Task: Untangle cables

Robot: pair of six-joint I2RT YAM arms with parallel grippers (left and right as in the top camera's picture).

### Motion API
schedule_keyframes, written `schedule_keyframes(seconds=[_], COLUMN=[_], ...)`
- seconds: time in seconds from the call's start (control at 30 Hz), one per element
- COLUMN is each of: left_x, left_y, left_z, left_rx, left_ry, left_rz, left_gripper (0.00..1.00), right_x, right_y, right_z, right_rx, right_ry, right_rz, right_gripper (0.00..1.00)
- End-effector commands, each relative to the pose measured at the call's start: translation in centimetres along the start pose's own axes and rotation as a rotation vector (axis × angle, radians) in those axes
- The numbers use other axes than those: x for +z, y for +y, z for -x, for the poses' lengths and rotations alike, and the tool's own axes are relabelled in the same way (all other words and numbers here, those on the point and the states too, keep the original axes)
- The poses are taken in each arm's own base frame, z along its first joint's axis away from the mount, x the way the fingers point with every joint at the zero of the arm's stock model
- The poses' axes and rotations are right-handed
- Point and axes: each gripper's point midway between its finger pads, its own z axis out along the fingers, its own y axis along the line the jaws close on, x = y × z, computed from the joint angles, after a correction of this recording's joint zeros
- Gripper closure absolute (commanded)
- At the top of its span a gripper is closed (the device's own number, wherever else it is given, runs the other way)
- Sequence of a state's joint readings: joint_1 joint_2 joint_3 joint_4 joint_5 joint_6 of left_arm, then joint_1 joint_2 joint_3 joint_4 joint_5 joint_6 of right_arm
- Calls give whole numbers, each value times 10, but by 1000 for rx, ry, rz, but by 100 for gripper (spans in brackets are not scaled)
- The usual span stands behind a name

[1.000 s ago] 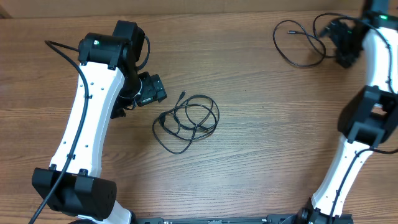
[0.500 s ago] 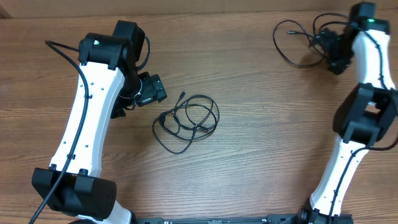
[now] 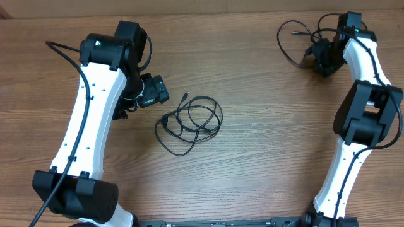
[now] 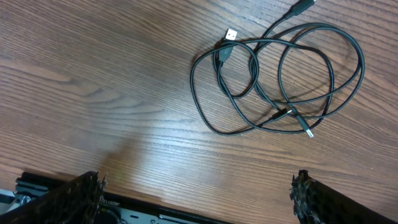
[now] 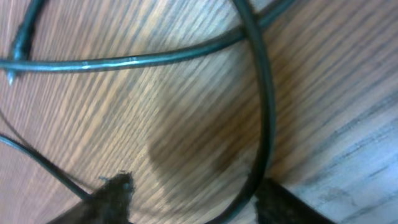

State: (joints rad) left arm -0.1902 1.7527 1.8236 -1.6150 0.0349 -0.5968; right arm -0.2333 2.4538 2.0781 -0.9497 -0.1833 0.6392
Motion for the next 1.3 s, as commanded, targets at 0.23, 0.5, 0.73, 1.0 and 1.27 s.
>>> schedule_keyframes(seconds=[0.23, 0.5, 0.73, 1.0, 1.27], left_x=[2, 2, 2, 2, 2], left_y=[-3, -3, -3, -3, -3], left_z=[-3, -3, -3, -3, -3], left_rx=[1, 1, 1, 1, 1], left_ry=[11, 11, 11, 11, 11], left_rz=[-5, -5, -5, -5, -5], left_gripper=[0, 0, 0, 0, 1], right_x=[-17, -18, -19, -38, -117], right_y=[31, 38, 40, 26, 28], right_z=[8, 9, 11, 16, 24], right_rx=[-11, -19, -22, -7, -106], right_ry=[-25, -24, -31, -24, -98], right_rz=[143, 177, 183, 160, 189], right_gripper=[67, 66, 50, 0, 0])
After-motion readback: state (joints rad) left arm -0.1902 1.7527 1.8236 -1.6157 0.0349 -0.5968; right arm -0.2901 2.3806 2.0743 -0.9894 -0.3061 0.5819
